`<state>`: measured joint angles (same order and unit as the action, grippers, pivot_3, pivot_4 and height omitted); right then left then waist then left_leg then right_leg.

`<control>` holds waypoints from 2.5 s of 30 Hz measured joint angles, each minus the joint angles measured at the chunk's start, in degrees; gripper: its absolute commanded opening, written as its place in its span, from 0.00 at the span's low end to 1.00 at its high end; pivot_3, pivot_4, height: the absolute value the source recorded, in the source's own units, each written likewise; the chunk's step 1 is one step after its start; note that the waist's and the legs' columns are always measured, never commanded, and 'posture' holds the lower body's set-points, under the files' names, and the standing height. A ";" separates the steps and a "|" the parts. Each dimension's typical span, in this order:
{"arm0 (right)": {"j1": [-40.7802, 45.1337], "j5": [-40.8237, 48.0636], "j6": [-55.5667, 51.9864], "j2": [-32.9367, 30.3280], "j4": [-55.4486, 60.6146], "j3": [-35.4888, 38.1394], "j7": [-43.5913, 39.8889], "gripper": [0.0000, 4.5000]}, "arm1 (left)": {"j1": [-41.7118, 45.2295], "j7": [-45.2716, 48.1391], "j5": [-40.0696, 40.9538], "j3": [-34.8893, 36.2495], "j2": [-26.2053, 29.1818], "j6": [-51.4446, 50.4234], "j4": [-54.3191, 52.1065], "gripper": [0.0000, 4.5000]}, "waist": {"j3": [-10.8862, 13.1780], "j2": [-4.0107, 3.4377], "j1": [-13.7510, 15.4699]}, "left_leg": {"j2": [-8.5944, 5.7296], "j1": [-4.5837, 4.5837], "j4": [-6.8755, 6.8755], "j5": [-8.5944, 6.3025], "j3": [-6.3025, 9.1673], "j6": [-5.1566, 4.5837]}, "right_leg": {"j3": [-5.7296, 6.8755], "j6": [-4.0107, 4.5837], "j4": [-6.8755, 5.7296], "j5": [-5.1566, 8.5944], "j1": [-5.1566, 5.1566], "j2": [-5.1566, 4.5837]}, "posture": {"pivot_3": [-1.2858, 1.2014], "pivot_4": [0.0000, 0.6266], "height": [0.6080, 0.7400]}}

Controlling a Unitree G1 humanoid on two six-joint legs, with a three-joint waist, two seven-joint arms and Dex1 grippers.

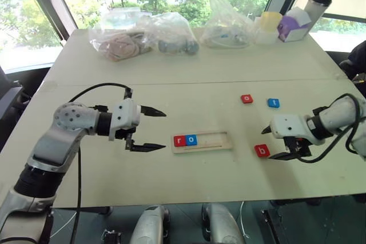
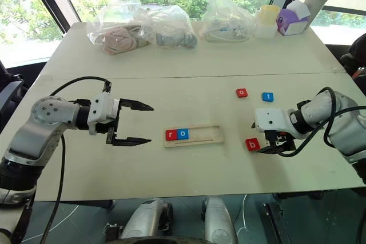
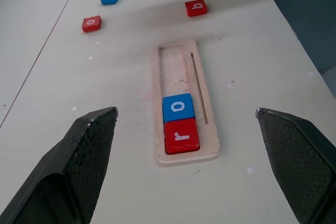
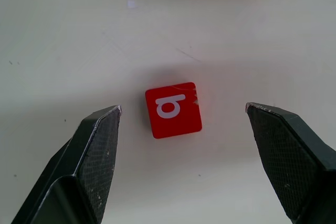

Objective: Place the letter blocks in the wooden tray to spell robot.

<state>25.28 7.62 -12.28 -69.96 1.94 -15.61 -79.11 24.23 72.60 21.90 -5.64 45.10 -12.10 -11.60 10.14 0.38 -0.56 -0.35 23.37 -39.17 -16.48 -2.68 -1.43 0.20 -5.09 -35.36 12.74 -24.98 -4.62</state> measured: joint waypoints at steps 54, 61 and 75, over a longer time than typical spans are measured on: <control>17.39 -1.69 -27.29 20.94 11.07 -7.91 -0.37 0.25 | -3.78 1.83 1.21 1.19 4.18 0.16 -3.28 1.00 | -0.05 0.08 -0.11 | 0.02 -0.37 -0.06 0.04 0.02 0.08 | -0.01 0.00 -0.47 0.00 0.18 0.01 | 0.52 0.24 1.00; 22.15 -5.95 -27.73 27.89 5.46 -15.18 2.26 0.25 | -5.00 0.33 1.23 1.75 4.17 0.03 -4.72 1.00 | -0.05 0.07 -0.08 | -0.01 -0.29 -0.07 0.05 0.00 0.09 | 0.00 -0.12 -0.63 -0.07 0.04 0.02 | 0.52 0.24 1.00; 24.95 -10.06 -27.25 31.86 -2.43 -19.68 2.25 0.25 | -6.48 -1.63 1.27 2.09 4.20 -1.09 -6.69 1.00 | -0.04 0.08 -0.27 | -0.01 -0.29 -0.07 0.05 0.01 0.09 | 0.01 -0.17 -0.69 -0.10 0.00 0.07 | 0.52 0.24 1.00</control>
<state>50.23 -2.44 -39.53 -38.10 -0.49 -35.29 -76.85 17.75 70.97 23.17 -3.55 49.31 -13.20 -18.30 10.10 0.45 -0.83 -0.36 23.08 -39.24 -16.43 -2.67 -1.34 0.21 -5.26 -36.06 12.64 -24.98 -4.55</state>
